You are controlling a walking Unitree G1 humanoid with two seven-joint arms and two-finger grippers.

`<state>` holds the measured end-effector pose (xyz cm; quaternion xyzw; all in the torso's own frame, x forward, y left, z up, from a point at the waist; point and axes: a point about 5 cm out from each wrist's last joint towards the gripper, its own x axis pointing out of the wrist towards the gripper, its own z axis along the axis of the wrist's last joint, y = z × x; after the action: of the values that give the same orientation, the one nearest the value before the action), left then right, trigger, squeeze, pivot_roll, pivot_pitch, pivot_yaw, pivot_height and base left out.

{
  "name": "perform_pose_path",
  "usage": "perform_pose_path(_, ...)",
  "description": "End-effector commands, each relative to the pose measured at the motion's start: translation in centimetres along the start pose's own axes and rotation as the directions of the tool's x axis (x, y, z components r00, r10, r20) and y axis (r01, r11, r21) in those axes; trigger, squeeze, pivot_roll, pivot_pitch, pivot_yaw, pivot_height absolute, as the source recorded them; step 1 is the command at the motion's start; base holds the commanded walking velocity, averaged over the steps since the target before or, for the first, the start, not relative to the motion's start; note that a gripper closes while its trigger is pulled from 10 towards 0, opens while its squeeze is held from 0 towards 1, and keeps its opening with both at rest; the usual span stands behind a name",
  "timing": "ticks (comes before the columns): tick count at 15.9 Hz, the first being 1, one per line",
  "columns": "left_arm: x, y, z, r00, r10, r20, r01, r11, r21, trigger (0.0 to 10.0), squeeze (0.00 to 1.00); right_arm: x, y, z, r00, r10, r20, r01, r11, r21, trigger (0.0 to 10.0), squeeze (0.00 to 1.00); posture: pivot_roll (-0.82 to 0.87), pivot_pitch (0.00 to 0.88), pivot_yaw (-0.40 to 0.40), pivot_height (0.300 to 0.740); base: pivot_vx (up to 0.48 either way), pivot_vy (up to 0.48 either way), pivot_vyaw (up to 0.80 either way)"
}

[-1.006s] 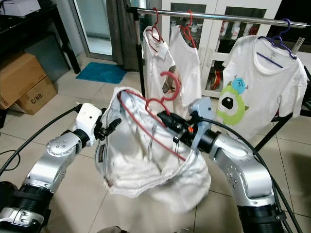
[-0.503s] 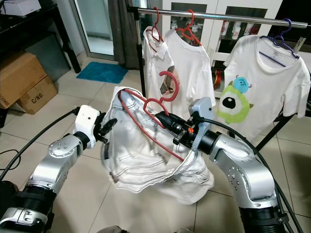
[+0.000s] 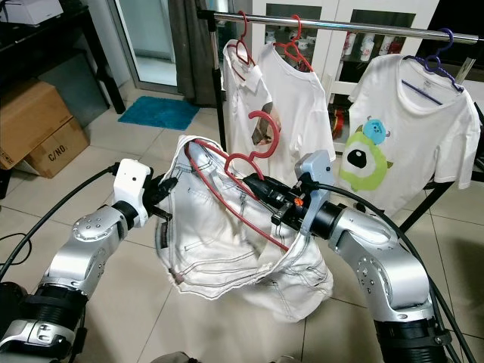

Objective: Hang hanger

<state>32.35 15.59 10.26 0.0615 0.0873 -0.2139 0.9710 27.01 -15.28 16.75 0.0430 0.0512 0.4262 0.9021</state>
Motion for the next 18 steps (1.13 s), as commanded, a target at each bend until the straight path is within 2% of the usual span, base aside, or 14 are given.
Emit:
perform_pose_path(1, 0.1, 0.6, 0.4, 1.000, 0.018, 0.006, -0.018, 1.000, 0.002, 0.0, 0.00, 0.3, -0.1, 1.7, 0.998, 0.009, 0.063, -0.005, 0.998, -0.059, 0.0, 0.00, -0.09, 0.000, 0.059, 0.740, 0.000, 0.000, 0.00)
perform_pose_path(3, 0.2, 0.5, 0.6, 1.000, 0.010, 0.010, -0.010, 1.000, 0.006, 0.0, 0.00, 0.9, -0.3, 1.6, 0.996, -0.034, 0.083, 0.040, 0.997, -0.064, 0.0, 0.00, -0.08, 0.000, 0.051, 0.740, 0.000, 0.000, 0.00)
perform_pose_path(5, -0.1, 0.7, 0.5, 1.000, 0.021, 0.008, -0.021, 1.000, 0.005, 0.0, 0.00, 1.5, -0.3, 1.1, 0.997, -0.062, 0.049, 0.067, 0.992, -0.110, 0.0, 0.00, -0.08, 0.000, 0.051, 0.740, 0.000, 0.000, 0.00)
perform_pose_path(9, -0.3, 1.1, 0.8, 0.999, 0.029, 0.021, -0.030, 1.000, 0.011, 0.0, 0.00, 1.9, -0.1, 0.5, 0.999, -0.038, 0.018, 0.040, 0.986, -0.162, 0.0, 0.00, -0.07, 0.000, 0.038, 0.740, 0.000, 0.000, 0.00)
perform_pose_path(10, -0.6, 1.8, 1.2, 0.998, 0.049, 0.033, -0.050, 0.999, 0.022, 0.0, 0.00, 1.9, 0.0, 0.3, 1.000, -0.031, 0.007, 0.032, 0.986, -0.162, 0.0, 0.00, -0.07, 0.000, 0.038, 0.740, 0.000, 0.000, 0.00)
perform_pose_path(11, -1.1, 3.3, 2.2, 0.994, 0.092, 0.057, -0.095, 0.994, 0.053, 0.0, 0.00, 1.9, 0.0, 0.1, 0.999, -0.033, 0.001, 0.033, 0.985, -0.168, 0.0, 0.00, -0.08, 0.000, 0.034, 0.740, 0.000, 0.000, 0.00)
perform_pose_path(13, -1.5, 5.0, 3.9, 0.987, 0.132, 0.094, -0.141, 0.986, 0.090, 0.0, 0.00, 1.7, 0.0, -0.6, 0.997, -0.021, -0.070, 0.005, 0.974, -0.225, 0.0, 0.00, -0.08, 0.000, 0.031, 0.740, 0.000, 0.000, 0.00)
perform_pose_path(14, -1.7, 6.2, 5.7, 0.980, 0.154, 0.129, -0.170, 0.978, 0.125, 0.0, 0.00, 1.4, -0.1, -1.6, 0.987, -0.003, -0.158, -0.043, 0.957, -0.286, 0.0, 0.00, -0.07, 0.000, 0.033, 0.740, 0.000, 0.000, 0.00)
perform_pose_path(15, -1.9, 7.0, 7.0, 0.975, 0.160, 0.156, -0.183, 0.972, 0.146, 0.0, 0.00, 1.1, 0.0, -2.4, 0.976, 0.019, -0.219, -0.087, 0.948, -0.305, 0.0, 0.00, -0.07, 0.000, 0.031, 0.740, 0.000, 0.000, 0.00)
perform_pose_path(16, -2.0, 7.5, 7.8, 0.972, 0.164, 0.171, -0.191, 0.969, 0.159, 0.0, 0.00, 0.9, 0.2, -2.9, 0.968, 0.046, -0.247, -0.120, 0.948, -0.294, 0.0, 0.00, -0.07, 0.000, 0.031, 0.740, 0.000, 0.000, 0.00)
perform_pose_path(18, -2.7, 9.5, 9.2, 0.960, 0.206, 0.188, -0.241, 0.952, 0.189, 0.0, 0.00, 0.6, 0.9, -3.9, 0.951, 0.108, -0.291, -0.197, 0.935, -0.296, 0.0, 0.00, -0.06, 0.000, 0.026, 0.740, 0.000, 0.000, 0.00)
